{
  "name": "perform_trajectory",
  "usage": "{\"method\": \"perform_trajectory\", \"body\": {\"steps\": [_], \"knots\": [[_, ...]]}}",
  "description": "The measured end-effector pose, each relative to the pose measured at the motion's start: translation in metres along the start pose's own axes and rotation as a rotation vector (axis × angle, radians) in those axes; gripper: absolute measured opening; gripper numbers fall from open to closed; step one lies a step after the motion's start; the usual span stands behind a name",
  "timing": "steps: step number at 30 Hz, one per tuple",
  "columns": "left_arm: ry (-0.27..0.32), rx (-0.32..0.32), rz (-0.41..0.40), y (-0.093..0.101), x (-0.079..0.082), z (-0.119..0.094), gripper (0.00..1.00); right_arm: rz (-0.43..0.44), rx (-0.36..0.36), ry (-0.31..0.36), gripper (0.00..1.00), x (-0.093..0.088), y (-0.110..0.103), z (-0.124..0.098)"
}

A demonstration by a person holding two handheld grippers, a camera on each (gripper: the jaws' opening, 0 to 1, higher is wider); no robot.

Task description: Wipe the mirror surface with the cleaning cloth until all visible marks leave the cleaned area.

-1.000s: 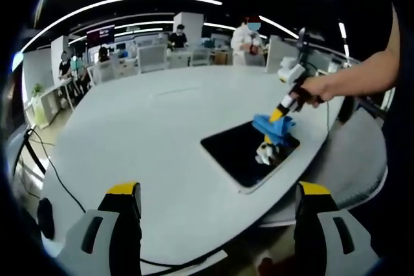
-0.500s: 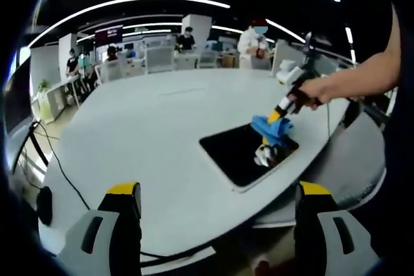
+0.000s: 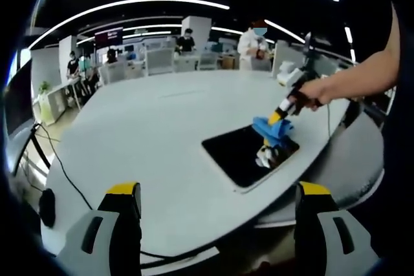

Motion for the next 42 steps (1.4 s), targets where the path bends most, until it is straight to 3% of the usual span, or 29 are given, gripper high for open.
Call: {"method": "perform_trajectory", "body": {"steps": [10, 15, 23, 28, 42], "knots": [[-0.011, -0.008, 0.005, -0.003, -0.002, -0.002, 1.0, -0.036, -0.025, -0.007, 0.0, 0.003, -0.003, 0.0], [-0.013, -0.008, 0.008, -0.006, -0.001, -0.002, 1.0, -0.072, -0.05, 0.031, 0.0, 0.012, -0.001, 0.004], [-0.024, -0.016, 0.017, -0.009, 0.003, 0.002, 1.0, -0.069, -0.058, 0.016, 0.0, 0.024, 0.001, 0.009], [-0.012, -0.018, 0.014, -0.009, 0.008, 0.008, 1.0, -0.067, -0.048, 0.017, 0.0, 0.023, 0.003, 0.009], [-0.013, -0.024, 0.002, -0.006, 0.002, 0.009, 1.0, -0.079, -0.035, 0.005, 0.0, 0.022, 0.001, 0.007]]}}
Point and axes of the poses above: the point that each gripper's makers call its tool centre point, and the gripper's own axes: z roughly forward along the fingers, y roughly to its right, x roughly out of its top, the point moved 8 cm from there along -z, roughly backward along the fingers, and after that the axes turned 6 degrees about -z, right-handed, at the moved point
